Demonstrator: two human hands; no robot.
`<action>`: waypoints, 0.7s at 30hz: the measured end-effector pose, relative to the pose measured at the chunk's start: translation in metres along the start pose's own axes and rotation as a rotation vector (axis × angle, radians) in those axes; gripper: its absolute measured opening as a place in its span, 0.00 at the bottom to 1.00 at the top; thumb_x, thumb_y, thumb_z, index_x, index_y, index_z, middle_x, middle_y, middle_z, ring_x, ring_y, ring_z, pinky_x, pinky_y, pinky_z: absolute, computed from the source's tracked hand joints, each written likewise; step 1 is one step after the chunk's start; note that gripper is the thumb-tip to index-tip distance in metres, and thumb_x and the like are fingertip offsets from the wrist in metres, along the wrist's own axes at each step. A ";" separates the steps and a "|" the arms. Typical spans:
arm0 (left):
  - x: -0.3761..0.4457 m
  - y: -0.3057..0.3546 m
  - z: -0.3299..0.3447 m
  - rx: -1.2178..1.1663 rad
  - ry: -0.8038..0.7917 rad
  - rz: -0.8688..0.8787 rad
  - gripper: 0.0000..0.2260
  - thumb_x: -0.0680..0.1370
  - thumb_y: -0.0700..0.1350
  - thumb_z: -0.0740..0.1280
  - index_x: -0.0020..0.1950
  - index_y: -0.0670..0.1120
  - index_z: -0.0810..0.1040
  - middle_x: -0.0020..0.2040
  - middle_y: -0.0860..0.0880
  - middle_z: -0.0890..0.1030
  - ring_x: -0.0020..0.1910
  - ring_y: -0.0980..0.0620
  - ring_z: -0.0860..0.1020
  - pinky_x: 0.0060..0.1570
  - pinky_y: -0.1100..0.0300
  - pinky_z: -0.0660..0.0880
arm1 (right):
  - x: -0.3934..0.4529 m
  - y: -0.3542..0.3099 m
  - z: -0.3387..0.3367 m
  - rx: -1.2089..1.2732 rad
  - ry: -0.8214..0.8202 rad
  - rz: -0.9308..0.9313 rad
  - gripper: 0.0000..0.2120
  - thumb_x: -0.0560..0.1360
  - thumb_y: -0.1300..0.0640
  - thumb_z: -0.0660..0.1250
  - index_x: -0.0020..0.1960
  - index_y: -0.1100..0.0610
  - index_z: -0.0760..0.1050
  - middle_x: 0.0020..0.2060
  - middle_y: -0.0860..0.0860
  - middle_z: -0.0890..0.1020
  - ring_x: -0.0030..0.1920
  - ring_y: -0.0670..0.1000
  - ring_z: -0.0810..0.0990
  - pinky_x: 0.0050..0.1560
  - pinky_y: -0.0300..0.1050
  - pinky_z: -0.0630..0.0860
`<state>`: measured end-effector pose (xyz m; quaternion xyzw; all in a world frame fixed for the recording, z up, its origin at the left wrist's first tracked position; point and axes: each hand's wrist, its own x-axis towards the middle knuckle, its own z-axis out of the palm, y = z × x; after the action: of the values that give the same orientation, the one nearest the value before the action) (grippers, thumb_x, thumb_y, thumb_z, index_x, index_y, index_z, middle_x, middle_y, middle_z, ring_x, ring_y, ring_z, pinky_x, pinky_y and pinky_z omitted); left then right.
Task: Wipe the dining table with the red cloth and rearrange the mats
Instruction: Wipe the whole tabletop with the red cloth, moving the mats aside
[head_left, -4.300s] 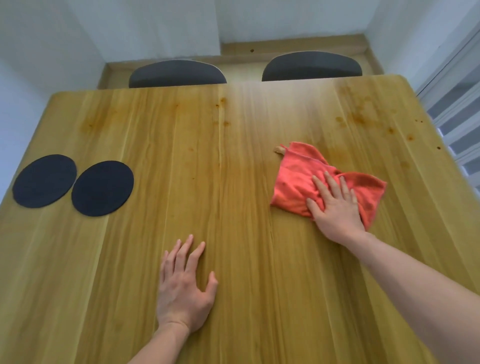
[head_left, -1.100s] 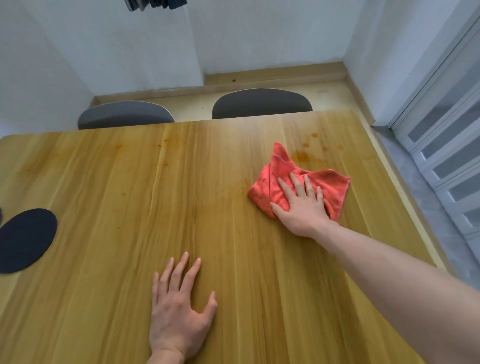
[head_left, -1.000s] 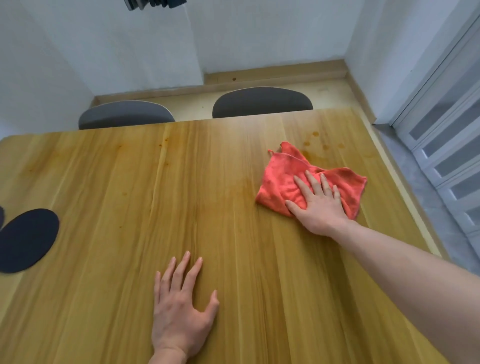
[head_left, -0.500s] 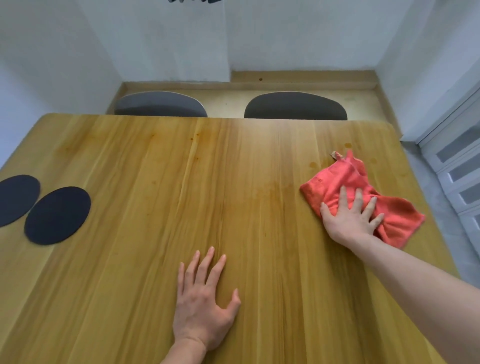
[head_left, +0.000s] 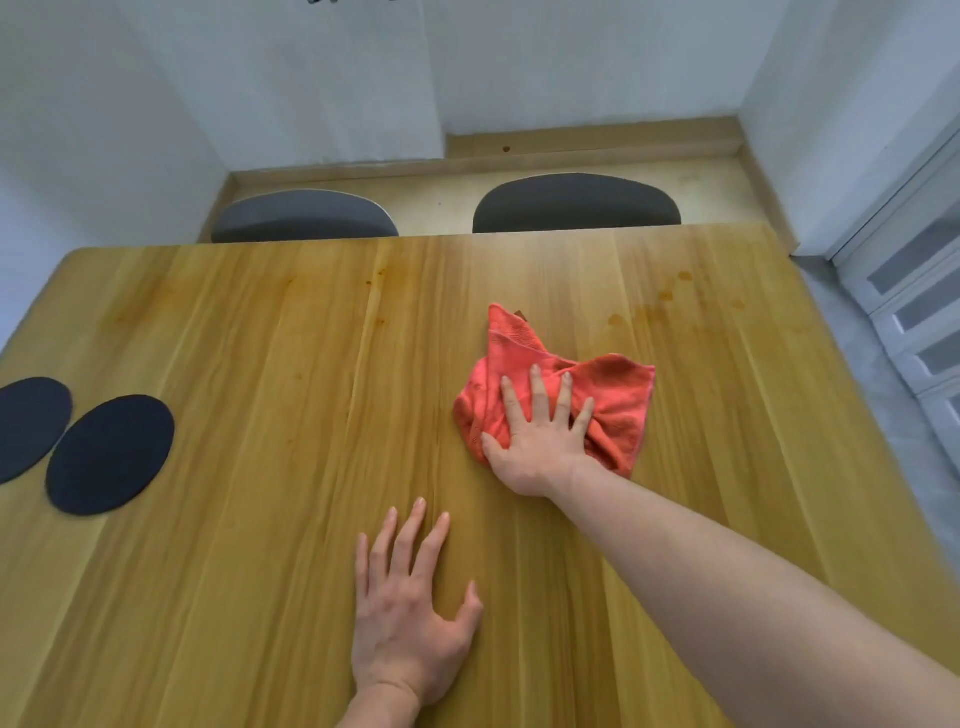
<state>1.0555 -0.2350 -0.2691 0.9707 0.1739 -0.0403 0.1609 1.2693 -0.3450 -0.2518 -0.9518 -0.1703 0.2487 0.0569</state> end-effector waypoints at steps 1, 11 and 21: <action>0.000 0.000 0.000 0.005 -0.002 0.001 0.34 0.73 0.66 0.63 0.78 0.58 0.67 0.81 0.57 0.61 0.82 0.51 0.53 0.80 0.42 0.48 | 0.000 -0.004 0.002 0.002 0.004 -0.016 0.39 0.79 0.32 0.47 0.81 0.43 0.32 0.79 0.53 0.28 0.76 0.67 0.25 0.72 0.74 0.31; 0.000 0.001 -0.003 0.018 0.012 0.017 0.34 0.73 0.64 0.64 0.78 0.56 0.68 0.81 0.55 0.62 0.82 0.49 0.54 0.80 0.40 0.51 | -0.004 -0.010 0.000 0.001 -0.007 -0.021 0.38 0.79 0.33 0.46 0.81 0.44 0.30 0.79 0.54 0.28 0.75 0.68 0.24 0.71 0.75 0.31; 0.002 -0.002 -0.007 0.003 -0.007 0.040 0.34 0.71 0.65 0.65 0.77 0.55 0.71 0.80 0.53 0.64 0.81 0.47 0.58 0.78 0.39 0.52 | -0.003 -0.021 -0.002 -0.040 -0.029 0.051 0.38 0.80 0.32 0.45 0.80 0.42 0.30 0.79 0.52 0.28 0.77 0.65 0.26 0.73 0.73 0.31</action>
<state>1.0569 -0.2305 -0.2628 0.9741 0.1540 -0.0410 0.1607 1.2620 -0.3268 -0.2446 -0.9531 -0.1520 0.2603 0.0290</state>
